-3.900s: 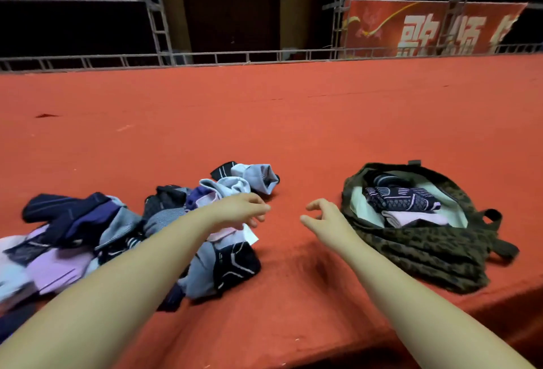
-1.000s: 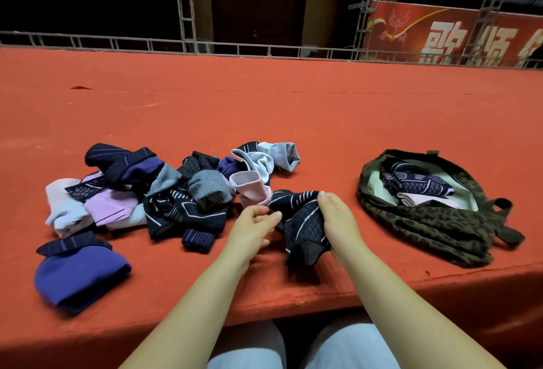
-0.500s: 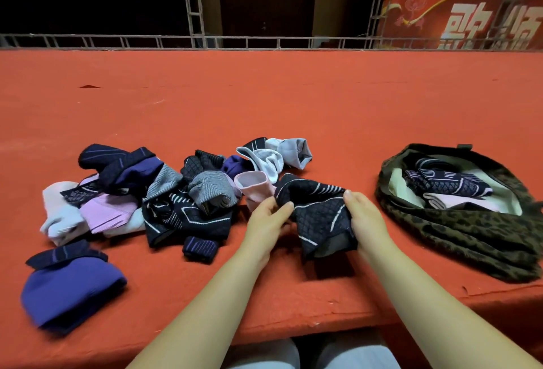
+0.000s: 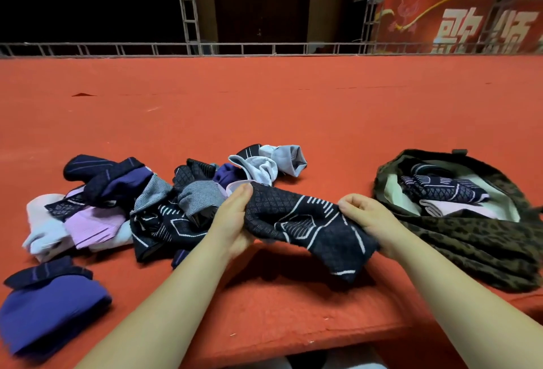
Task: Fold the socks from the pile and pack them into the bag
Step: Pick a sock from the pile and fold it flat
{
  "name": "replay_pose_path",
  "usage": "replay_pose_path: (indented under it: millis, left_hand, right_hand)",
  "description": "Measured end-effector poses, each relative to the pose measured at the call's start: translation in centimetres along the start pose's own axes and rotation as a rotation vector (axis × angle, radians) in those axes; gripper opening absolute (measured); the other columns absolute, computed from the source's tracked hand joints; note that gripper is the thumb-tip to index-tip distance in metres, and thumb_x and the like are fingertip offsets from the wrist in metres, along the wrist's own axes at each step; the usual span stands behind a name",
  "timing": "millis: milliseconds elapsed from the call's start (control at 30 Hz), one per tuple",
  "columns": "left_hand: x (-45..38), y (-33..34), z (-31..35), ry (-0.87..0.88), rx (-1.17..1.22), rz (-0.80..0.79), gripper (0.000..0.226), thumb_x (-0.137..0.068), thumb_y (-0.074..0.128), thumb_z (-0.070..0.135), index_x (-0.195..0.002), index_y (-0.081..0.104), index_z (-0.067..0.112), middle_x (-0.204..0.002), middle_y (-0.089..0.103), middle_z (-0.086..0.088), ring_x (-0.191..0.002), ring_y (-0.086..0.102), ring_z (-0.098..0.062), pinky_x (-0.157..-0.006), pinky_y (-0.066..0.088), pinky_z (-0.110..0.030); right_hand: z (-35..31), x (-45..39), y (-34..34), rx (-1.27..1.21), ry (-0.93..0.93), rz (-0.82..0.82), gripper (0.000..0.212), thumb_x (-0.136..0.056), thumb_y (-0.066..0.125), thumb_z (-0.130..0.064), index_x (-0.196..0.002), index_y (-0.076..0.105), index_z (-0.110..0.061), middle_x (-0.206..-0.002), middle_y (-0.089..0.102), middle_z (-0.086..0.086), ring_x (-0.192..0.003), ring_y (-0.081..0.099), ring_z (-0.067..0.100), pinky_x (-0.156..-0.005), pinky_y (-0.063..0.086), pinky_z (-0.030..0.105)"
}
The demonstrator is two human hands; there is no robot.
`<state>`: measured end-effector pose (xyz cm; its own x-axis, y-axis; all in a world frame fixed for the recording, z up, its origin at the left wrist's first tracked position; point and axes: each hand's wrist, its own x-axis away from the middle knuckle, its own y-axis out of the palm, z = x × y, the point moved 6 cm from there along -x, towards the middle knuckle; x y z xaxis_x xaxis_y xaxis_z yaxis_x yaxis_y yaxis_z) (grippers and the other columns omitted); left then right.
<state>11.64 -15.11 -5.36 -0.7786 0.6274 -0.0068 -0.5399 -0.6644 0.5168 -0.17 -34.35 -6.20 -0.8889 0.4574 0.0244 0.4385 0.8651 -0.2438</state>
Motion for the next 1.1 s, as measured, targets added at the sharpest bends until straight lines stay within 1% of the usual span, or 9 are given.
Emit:
replay_pose_path:
  millis: [133, 267, 367, 467, 567, 667, 867, 1033, 1100]
  left_hand:
    - [-0.4, 1.9, 2.1, 0.074, -0.305, -0.111, 0.021, -0.098, 0.042, 0.016, -0.09, 0.058, 0.006, -0.085, 0.063, -0.011, -0.076, 0.06, -0.02, -0.068, 0.052, -0.029]
    - [0.4, 6.0, 4.6, 0.123, -0.597, -0.303, 0.021, -0.096, 0.046, 0.005, -0.082, 0.06, 0.009, -0.068, 0.064, 0.008, -0.066, 0.059, -0.001, -0.063, 0.047, -0.014]
    - [0.7, 7.8, 6.5, 0.178, -0.722, -0.395, 0.021, -0.094, 0.051, 0.004, -0.077, 0.06, 0.012, -0.062, 0.06, 0.014, -0.059, 0.055, 0.003, -0.058, 0.043, -0.011]
    - [0.8, 7.9, 7.8, 0.224, -0.731, -0.417, 0.011, -0.081, 0.063, 0.01, -0.072, 0.057, 0.014, -0.06, 0.057, 0.013, -0.058, 0.051, 0.0, -0.059, 0.041, -0.013]
    - [0.7, 6.7, 8.2, 0.241, -0.772, -0.398, 0.008, -0.069, 0.061, 0.016, -0.07, 0.053, 0.014, -0.064, 0.051, 0.005, -0.062, 0.046, -0.007, -0.063, 0.038, -0.021]
    - [0.3, 6.0, 8.0, 0.276, -0.794, -0.373, 0.005, -0.07, 0.06, 0.018, -0.071, 0.055, 0.016, -0.063, 0.054, 0.015, -0.063, 0.047, -0.004, -0.065, 0.038, -0.017]
    - [-0.1, 6.7, 8.3, 0.267, -0.582, -0.41, 0.023, -0.077, 0.054, 0.018, -0.068, 0.073, 0.024, -0.066, 0.064, 0.009, -0.065, 0.056, -0.005, -0.067, 0.044, -0.018]
    - [0.1, 8.1, 8.6, 0.226, -0.5, -0.503, 0.025, -0.081, 0.054, 0.018, -0.065, 0.071, 0.027, -0.059, 0.06, 0.009, -0.053, 0.051, -0.003, -0.052, 0.04, -0.014]
    - [-0.1, 8.1, 9.1, 0.206, -0.462, -0.538, 0.018, -0.079, 0.07, 0.017, -0.062, 0.069, 0.025, -0.056, 0.057, 0.008, -0.048, 0.049, -0.003, -0.048, 0.038, -0.013]
  right_hand:
    - [-2.6, 0.3, 0.6, 0.152, -0.123, -0.049, 0.014, -0.096, 0.051, -0.029, -0.099, 0.064, -0.025, -0.089, 0.062, -0.005, -0.073, 0.057, 0.006, -0.068, 0.045, 0.024]
    - [-8.4, 1.0, 2.8, 0.092, -0.366, -0.155, 0.021, -0.089, 0.059, -0.026, -0.109, 0.06, -0.03, -0.112, 0.065, -0.001, -0.103, 0.059, 0.013, -0.087, 0.047, 0.021]
    - [-10.7, 1.4, 3.7, 0.095, -0.399, -0.235, 0.023, -0.077, 0.063, -0.036, -0.096, 0.064, -0.023, -0.095, 0.064, 0.004, -0.086, 0.058, 0.018, -0.08, 0.047, 0.033]
    - [-11.4, 1.4, 3.6, -0.045, -0.398, -0.299, 0.024, -0.073, 0.067, -0.034, -0.074, 0.054, -0.013, -0.068, 0.054, -0.003, -0.065, 0.049, 0.01, -0.062, 0.039, 0.025]
    - [-11.8, 1.8, 2.9, -0.406, -0.359, -0.39, 0.029, -0.069, 0.079, -0.034, -0.065, 0.054, -0.02, -0.06, 0.053, -0.007, -0.055, 0.049, 0.007, -0.052, 0.039, 0.02]
    - [-11.8, 1.9, 2.1, -0.599, -0.332, -0.4, 0.029, -0.067, 0.078, -0.021, -0.058, 0.05, -0.018, -0.049, 0.047, -0.008, -0.042, 0.046, 0.004, -0.041, 0.037, 0.013]
    - [-10.1, 0.6, 1.6, -0.374, -0.256, -0.331, 0.053, -0.042, 0.09, -0.053, -0.059, 0.049, -0.023, -0.058, 0.046, -0.005, -0.053, 0.045, 0.006, -0.05, 0.036, 0.017]
    - [-11.1, 1.1, 1.6, -0.245, -0.328, -0.422, 0.046, -0.051, 0.088, -0.047, -0.08, 0.066, -0.018, -0.075, 0.066, -0.005, -0.068, 0.061, 0.007, -0.064, 0.048, 0.019]
    - [-11.8, 1.2, 1.6, -0.239, -0.338, -0.445, 0.032, -0.053, 0.086, -0.044, -0.067, 0.068, -0.022, -0.068, 0.063, -0.007, -0.064, 0.058, 0.006, -0.063, 0.045, 0.02]
